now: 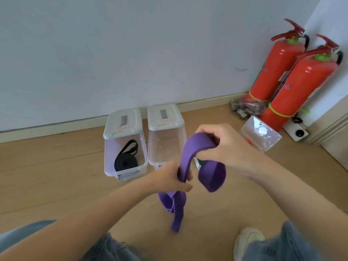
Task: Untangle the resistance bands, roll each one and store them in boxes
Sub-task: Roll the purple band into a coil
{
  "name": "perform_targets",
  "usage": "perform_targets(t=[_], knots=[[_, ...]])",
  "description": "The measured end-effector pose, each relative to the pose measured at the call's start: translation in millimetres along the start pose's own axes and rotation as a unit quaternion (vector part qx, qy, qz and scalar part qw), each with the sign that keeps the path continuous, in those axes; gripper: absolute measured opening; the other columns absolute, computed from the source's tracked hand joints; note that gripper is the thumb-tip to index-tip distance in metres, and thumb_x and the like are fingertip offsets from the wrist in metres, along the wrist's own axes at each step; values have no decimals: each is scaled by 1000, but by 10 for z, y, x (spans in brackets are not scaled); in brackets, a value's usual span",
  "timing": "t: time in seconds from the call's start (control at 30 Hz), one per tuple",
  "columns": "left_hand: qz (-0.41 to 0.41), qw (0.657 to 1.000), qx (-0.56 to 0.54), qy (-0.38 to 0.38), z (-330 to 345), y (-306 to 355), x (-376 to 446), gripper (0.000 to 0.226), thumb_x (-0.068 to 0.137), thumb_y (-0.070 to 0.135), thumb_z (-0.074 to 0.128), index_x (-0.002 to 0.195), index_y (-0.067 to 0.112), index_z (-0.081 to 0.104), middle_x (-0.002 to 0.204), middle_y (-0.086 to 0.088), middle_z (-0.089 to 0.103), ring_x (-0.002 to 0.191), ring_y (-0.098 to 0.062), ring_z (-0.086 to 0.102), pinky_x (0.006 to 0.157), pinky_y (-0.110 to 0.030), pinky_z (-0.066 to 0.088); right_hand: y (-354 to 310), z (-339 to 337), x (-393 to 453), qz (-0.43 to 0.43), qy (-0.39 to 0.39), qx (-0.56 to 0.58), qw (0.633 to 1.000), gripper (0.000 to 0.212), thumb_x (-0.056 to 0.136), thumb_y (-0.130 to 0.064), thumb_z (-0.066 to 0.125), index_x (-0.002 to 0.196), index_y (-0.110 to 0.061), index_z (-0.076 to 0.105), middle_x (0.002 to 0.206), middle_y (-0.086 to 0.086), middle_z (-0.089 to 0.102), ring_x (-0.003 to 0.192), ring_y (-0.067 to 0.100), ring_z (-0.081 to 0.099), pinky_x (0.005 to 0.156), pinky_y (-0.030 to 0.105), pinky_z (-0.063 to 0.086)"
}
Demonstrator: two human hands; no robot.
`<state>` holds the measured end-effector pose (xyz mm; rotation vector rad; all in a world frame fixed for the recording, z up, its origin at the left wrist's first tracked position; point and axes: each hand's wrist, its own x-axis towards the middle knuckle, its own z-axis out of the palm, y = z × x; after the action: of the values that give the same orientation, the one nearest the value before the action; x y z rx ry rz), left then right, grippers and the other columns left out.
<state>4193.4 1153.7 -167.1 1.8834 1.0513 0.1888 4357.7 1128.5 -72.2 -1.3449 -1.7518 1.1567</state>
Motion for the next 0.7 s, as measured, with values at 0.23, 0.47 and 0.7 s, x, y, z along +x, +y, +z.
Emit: perform_targets(t=[0.23,0.47,0.7], knots=[[-30,991,-92,97,-496,-107,-156,19,76,16,71,71,15,53,53,8,60,53,-6,57,55,-19,47,279,-266,171,123,-13,-313,942,25,75,-20,74,90,-13,55,77,-2,55,75,18,54,62,27,39],[34,995,-68,58,-566,304,-174,14,72,10,66,72,17,55,53,8,57,51,-5,54,51,-14,42,336,179,80,44,-151,-161,974,44,72,-35,78,105,-29,50,96,-14,57,84,2,55,77,19,45],[6,998,21,64,-221,16,-330,16,75,14,68,71,23,57,63,18,59,59,3,53,58,-8,39,207,93,-83,15,-95,76,992,13,73,-15,75,77,-14,63,66,-3,60,66,11,55,62,22,43]])
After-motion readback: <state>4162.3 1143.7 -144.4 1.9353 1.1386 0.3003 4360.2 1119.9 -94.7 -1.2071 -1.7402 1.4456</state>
